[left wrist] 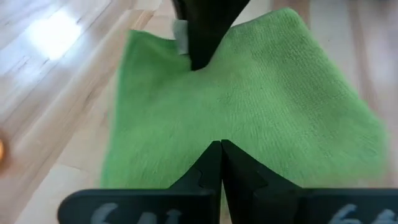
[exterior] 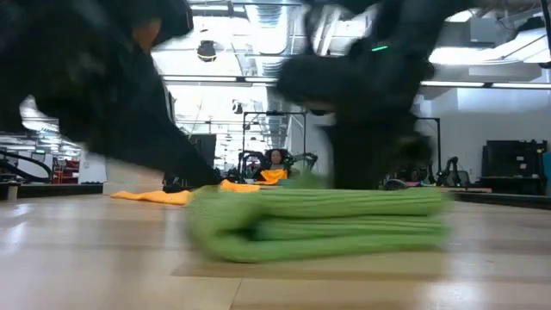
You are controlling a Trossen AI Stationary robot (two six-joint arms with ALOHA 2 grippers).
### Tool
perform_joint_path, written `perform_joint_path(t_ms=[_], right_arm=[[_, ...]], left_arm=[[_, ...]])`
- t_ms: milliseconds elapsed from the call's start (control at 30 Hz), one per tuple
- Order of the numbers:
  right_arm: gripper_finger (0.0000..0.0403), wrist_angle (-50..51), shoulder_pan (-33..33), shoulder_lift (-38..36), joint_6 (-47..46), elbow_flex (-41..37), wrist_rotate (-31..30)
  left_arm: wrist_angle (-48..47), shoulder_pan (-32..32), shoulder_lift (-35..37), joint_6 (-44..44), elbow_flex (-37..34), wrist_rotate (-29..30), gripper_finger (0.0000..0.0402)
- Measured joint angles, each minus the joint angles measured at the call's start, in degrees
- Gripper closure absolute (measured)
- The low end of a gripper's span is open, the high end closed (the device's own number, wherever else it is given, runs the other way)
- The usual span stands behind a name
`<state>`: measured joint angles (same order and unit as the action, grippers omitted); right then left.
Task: Fold microfiber towels
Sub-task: Put the folded green microfiber towel into the blue bin
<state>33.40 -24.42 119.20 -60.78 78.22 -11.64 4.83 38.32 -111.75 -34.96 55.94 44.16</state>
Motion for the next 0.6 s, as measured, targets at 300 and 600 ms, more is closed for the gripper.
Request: perform_joint_path(t_ms=[300, 600], right_arm=[[0.0386, 15.09, -5.24, -11.12, -12.04, -1.03, -6.77], [0.0386, 24.70, -13.82, -20.36, -29.90, -1.03, -17.04]], left_arm=[[0.04, 1.72, 9.41, 10.91, 0.09, 3.71, 0.0401], [0.03, 1.56, 11.63, 17.86, 0.07, 5.80, 0.0401]])
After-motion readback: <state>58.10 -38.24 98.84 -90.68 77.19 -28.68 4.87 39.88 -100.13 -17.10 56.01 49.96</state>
